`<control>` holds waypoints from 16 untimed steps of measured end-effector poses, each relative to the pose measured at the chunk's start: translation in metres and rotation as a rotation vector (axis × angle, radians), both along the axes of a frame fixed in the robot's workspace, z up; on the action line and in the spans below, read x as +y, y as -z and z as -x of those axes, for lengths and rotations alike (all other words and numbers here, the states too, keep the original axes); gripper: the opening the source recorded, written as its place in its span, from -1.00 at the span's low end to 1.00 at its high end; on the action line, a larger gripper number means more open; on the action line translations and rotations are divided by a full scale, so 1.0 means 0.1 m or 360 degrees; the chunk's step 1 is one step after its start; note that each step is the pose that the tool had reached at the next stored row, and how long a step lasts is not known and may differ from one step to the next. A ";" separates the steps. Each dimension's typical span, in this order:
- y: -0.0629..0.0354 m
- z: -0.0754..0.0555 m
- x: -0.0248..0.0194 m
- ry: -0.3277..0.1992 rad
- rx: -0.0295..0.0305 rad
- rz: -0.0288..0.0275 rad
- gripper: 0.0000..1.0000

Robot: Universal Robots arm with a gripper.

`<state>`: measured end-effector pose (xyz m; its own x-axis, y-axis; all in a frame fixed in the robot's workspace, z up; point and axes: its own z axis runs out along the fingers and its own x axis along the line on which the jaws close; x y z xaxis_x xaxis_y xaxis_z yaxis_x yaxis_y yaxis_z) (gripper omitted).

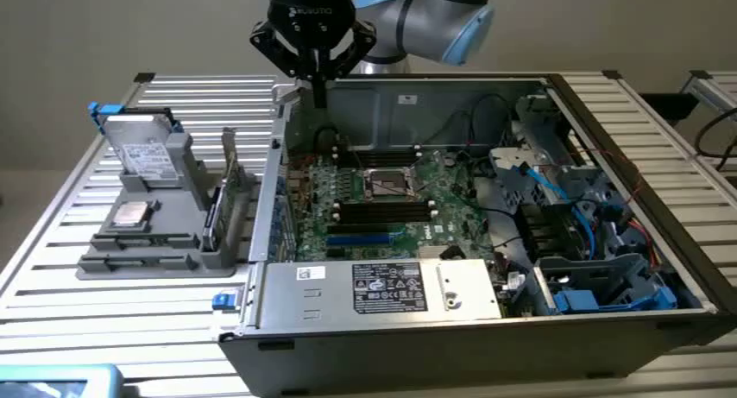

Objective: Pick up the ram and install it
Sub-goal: 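Reach for the ram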

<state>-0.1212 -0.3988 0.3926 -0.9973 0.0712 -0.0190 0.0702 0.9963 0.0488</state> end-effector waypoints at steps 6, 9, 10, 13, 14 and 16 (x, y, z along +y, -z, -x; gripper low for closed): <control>0.000 0.00 0.000 0.0000 0.00000 0.00000 -0.79; 0.000 0.00 0.000 0.0000 0.00000 0.00000 -0.79; 0.000 0.00 0.000 0.0000 0.00000 0.00000 -0.79; 0.000 0.01 0.000 0.0000 0.00000 0.00001 -0.79; -0.001 0.02 -0.003 0.0000 0.00003 0.00003 -0.79; 0.000 0.05 -0.020 0.0000 0.00001 0.00002 -0.79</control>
